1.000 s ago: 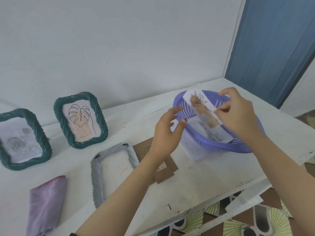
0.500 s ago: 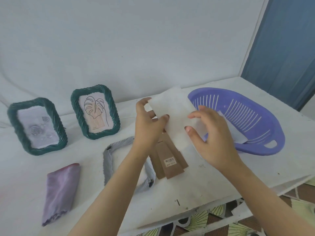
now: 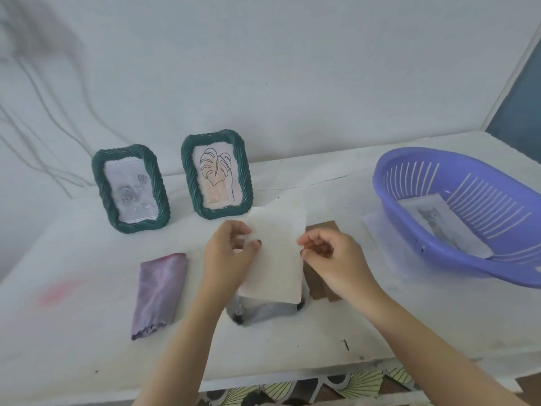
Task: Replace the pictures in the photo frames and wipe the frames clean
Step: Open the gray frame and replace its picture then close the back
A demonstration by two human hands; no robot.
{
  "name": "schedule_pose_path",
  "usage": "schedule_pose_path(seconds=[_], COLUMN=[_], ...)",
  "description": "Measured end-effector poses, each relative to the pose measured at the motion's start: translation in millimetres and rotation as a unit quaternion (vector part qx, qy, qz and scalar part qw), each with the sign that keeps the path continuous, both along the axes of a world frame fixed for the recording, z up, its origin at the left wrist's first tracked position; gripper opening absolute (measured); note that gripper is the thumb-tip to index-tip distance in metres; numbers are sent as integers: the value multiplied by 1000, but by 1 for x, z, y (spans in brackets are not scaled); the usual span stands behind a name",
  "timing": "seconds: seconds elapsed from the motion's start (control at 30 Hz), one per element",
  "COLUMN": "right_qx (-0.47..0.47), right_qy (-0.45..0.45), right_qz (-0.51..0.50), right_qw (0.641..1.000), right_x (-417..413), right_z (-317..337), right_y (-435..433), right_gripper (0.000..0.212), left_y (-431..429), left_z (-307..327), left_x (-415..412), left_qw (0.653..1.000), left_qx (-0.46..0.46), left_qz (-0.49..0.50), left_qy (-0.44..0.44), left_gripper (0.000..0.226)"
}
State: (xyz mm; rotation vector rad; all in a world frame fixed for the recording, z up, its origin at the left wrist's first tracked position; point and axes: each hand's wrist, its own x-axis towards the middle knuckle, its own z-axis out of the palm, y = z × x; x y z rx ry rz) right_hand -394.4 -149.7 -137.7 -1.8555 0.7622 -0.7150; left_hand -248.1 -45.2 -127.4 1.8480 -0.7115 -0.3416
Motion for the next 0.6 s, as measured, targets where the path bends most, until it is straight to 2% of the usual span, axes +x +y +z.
schedule_pose_path(seconds=[0.17,0.3,0.5,0.6], right_qx=[-86,-177,-220,-212], right_qy=[95,173,208,206], right_qz=[23,53,67,62], right_qw=[992,967,951,953], right_x=[14,21,24,26], right_z=[-7,-13,-18,-20], right_y=[3,2,3,5], right_gripper=[21,29,33,34], left_y=[16,23,26,29], left_z=[-14,-22,-35,-40], left_x=[4,6,8,10], left_qw=[993,975,955,955], left_qx=[106,181,199,207], left_qz=[24,25,22,31], left_qy=[-55,-129,-218,-210], left_gripper=[17,23,30,40])
